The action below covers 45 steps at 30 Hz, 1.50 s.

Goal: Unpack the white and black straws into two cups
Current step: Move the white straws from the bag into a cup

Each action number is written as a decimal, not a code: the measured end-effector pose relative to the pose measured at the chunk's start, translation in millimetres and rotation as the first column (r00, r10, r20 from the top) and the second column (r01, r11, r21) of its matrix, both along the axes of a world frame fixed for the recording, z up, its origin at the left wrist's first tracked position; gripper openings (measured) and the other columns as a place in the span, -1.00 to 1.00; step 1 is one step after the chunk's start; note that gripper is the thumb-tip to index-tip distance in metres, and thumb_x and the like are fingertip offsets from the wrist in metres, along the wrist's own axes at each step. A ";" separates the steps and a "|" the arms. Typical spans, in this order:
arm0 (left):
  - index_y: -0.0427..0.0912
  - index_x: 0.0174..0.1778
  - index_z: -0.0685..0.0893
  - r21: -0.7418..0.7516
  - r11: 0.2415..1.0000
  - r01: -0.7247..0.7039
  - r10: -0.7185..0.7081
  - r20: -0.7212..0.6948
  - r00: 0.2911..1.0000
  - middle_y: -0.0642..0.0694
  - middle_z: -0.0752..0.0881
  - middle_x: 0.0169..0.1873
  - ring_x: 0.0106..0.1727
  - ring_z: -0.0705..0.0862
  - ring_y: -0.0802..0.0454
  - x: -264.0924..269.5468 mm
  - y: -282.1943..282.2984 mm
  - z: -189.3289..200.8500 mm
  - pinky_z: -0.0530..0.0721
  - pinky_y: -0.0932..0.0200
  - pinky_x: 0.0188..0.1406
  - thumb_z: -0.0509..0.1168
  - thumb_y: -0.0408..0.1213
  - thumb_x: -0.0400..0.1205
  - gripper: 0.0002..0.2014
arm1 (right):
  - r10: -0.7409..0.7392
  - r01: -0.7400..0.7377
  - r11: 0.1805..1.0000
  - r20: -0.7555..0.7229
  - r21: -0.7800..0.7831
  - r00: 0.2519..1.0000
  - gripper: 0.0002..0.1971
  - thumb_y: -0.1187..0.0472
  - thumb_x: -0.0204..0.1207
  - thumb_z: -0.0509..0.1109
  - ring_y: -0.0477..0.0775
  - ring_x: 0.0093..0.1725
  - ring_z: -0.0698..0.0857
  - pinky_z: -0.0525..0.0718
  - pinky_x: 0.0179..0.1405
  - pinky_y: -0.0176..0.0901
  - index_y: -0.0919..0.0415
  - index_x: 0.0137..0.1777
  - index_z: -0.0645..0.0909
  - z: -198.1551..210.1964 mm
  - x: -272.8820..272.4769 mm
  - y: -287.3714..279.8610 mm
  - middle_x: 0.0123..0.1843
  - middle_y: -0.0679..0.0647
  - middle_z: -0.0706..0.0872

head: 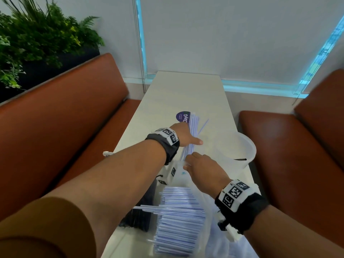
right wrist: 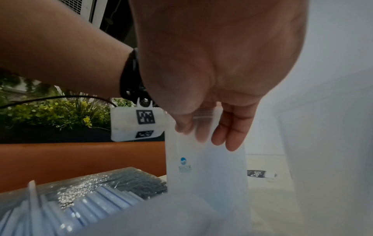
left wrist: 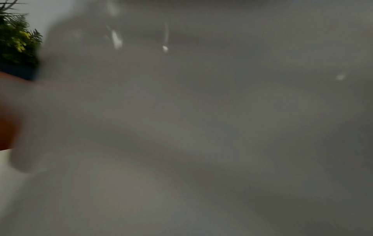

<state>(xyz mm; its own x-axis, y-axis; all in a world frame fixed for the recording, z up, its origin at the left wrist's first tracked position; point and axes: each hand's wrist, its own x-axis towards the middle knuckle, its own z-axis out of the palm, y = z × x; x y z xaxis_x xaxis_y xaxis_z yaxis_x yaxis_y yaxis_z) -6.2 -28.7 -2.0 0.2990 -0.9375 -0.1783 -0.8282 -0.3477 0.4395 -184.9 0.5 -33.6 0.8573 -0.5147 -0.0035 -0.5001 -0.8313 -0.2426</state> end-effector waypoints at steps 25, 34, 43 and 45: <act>-0.01 0.36 0.54 -0.327 0.884 -0.334 0.301 -0.149 0.942 0.02 0.67 0.19 0.05 0.69 0.12 40.3 82.3 45.3 0.63 0.13 -0.07 0.45 0.28 0.46 -0.35 | 0.018 0.010 0.996 0.315 -0.089 0.949 -0.78 0.03 0.66 0.27 0.06 -0.27 0.66 0.66 -0.37 -0.01 -0.08 0.27 0.54 14.0 -23.1 8.4 0.12 -0.10 0.58; 0.02 -0.27 0.63 0.615 0.751 0.240 -0.380 0.106 0.919 0.02 0.63 -0.32 -0.31 0.56 -0.05 3.9 196.8 2.7 0.52 0.10 -0.31 0.46 0.12 0.48 -0.73 | -0.290 0.297 0.954 -0.412 -0.050 0.864 -0.32 -0.60 0.41 0.15 0.05 -0.13 0.68 0.49 -0.26 -0.07 0.07 -0.01 0.48 1.2 -41.6 25.7 -0.15 -0.07 0.66; -0.12 -0.38 0.61 0.507 0.824 0.255 -0.449 0.309 0.838 0.01 0.62 -0.44 -0.31 0.67 -0.14 -23.9 191.5 -4.9 0.57 0.06 -0.31 0.45 -0.18 0.63 -0.72 | -0.230 0.304 0.943 -0.399 0.134 0.888 -0.69 0.10 0.50 0.40 -0.01 -0.47 0.52 0.43 -0.44 -0.24 0.14 -0.41 0.42 -5.1 -40.9 23.9 -0.47 -0.01 0.55; -0.16 -0.26 0.68 0.477 0.826 0.300 -0.476 0.307 0.824 -0.11 0.75 -0.25 -0.15 0.74 -0.19 -33.1 184.7 -3.4 0.67 0.01 -0.19 0.47 -0.16 0.62 -0.79 | -0.245 0.318 0.937 -0.373 0.148 0.895 -0.71 0.12 0.48 0.38 0.01 -0.47 0.53 0.44 -0.44 -0.23 0.15 -0.41 0.42 -5.0 -41.0 21.5 -0.47 -0.01 0.55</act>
